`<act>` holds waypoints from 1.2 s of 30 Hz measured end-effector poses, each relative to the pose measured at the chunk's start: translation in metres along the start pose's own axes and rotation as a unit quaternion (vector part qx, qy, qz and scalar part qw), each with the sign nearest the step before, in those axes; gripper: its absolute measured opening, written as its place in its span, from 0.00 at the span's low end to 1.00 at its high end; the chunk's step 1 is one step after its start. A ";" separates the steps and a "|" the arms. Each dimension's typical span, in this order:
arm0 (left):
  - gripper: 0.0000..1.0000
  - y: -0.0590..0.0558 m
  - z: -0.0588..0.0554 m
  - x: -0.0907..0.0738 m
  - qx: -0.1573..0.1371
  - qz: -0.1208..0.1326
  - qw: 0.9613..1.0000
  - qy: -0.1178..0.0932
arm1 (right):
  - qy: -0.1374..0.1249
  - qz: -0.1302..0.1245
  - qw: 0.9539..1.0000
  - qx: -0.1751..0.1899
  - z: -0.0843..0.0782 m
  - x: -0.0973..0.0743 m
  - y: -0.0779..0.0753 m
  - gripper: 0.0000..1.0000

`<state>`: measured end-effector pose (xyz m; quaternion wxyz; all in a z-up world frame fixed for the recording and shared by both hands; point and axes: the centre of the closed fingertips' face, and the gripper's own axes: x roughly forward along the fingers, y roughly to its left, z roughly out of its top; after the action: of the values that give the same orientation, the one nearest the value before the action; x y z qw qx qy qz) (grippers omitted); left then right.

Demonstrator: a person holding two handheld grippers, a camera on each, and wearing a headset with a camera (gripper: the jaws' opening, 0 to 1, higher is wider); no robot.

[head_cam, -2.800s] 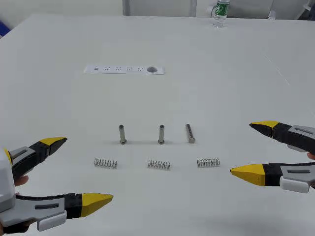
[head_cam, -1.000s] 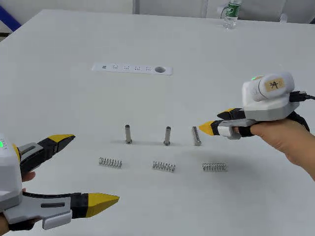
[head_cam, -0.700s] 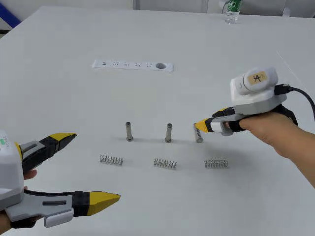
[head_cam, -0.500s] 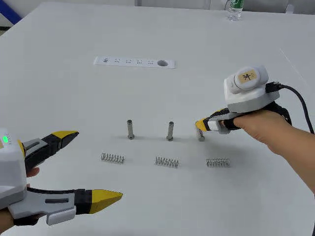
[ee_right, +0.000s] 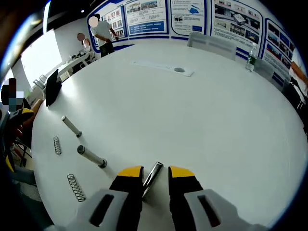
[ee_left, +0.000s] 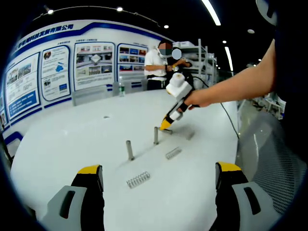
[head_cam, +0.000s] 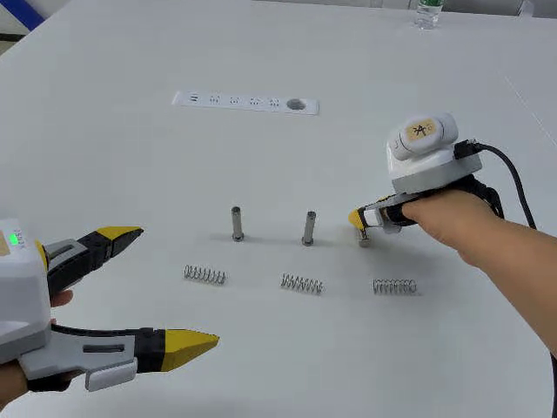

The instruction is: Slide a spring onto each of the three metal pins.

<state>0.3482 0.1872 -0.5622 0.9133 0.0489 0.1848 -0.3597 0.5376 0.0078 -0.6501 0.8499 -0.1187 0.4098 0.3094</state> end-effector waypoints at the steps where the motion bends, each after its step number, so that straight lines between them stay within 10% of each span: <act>1: 0.98 0.000 0.000 0.000 0.000 0.000 1.000 0.000 | 0.001 -0.001 1.000 0.000 0.000 0.001 0.000 0.21; 36: 0.97 0.007 -0.007 -0.003 -0.010 0.007 1.000 -0.003 | 0.077 -0.029 0.996 -0.033 -0.008 0.009 0.002 0.10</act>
<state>0.3490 0.1953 -0.5676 0.9167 0.0402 0.1854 -0.3518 0.5361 0.0096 -0.6621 0.8201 -0.1821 0.4599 0.2876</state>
